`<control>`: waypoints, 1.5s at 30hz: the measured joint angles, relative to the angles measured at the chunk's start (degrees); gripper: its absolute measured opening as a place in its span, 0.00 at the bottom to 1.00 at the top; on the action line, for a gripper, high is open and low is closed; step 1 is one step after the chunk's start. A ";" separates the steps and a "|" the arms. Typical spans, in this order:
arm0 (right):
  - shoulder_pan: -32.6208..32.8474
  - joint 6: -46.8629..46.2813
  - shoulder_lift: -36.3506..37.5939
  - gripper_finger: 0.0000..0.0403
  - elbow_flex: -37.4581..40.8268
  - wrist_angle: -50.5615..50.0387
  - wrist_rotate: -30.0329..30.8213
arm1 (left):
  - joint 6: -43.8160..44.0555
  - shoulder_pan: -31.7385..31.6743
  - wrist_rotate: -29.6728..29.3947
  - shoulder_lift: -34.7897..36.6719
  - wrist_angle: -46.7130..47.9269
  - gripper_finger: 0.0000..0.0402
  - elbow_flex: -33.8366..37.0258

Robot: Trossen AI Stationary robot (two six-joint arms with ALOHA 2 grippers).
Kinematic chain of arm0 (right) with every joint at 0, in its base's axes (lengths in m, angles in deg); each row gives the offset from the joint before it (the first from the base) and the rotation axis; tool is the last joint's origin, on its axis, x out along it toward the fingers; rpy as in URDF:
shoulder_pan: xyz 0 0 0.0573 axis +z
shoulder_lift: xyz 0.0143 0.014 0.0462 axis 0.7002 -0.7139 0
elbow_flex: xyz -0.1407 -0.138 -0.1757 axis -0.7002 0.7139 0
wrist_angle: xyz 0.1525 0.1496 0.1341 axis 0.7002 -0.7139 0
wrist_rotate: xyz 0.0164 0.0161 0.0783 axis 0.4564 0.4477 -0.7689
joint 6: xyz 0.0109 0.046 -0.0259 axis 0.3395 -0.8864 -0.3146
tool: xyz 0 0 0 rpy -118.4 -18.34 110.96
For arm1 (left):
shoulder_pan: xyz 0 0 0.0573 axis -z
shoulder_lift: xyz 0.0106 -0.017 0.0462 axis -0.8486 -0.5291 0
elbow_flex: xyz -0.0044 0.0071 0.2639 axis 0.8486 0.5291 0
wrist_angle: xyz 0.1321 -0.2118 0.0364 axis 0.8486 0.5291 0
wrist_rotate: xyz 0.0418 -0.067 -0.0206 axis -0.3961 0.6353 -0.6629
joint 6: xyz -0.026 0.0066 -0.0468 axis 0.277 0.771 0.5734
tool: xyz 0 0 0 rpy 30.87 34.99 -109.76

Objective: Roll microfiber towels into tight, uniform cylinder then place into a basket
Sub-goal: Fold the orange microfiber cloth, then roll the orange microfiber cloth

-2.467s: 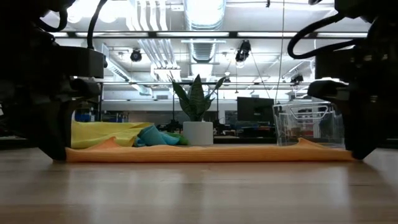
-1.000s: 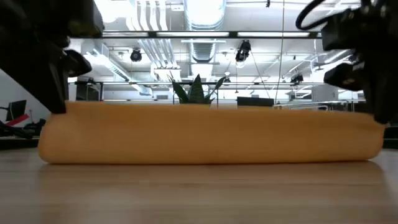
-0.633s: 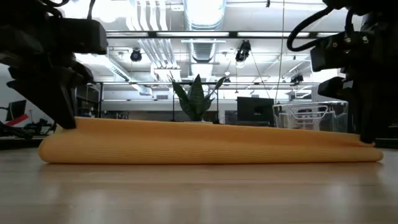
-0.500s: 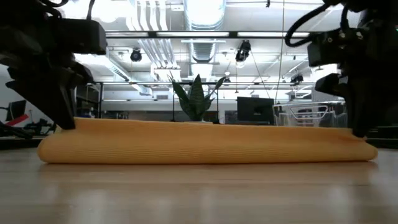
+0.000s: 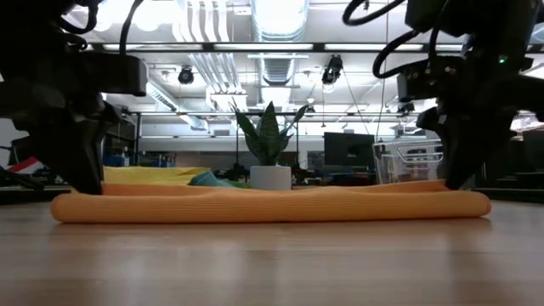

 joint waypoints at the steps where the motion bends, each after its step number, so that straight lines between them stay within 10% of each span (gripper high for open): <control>1: -0.11 -0.06 -0.16 0.02 0.00 -0.02 0.54 | 0.79 0.00 -0.11 0.00 -0.03 0.00 0.04; 16: -0.45 -0.13 -0.16 0.05 0.00 0.17 0.71 | 2.60 0.00 -0.14 0.00 -0.15 0.01 0.81; 30: -0.45 -0.16 1.28 0.38 -1.24 -2.07 6.37 | 2.17 -0.02 -0.14 1.66 2.13 0.31 0.74; 45: -0.43 -8.95 13.67 0.40 -0.65 -5.05 12.59 | 2.15 -0.91 -10.26 12.48 1.75 0.38 0.10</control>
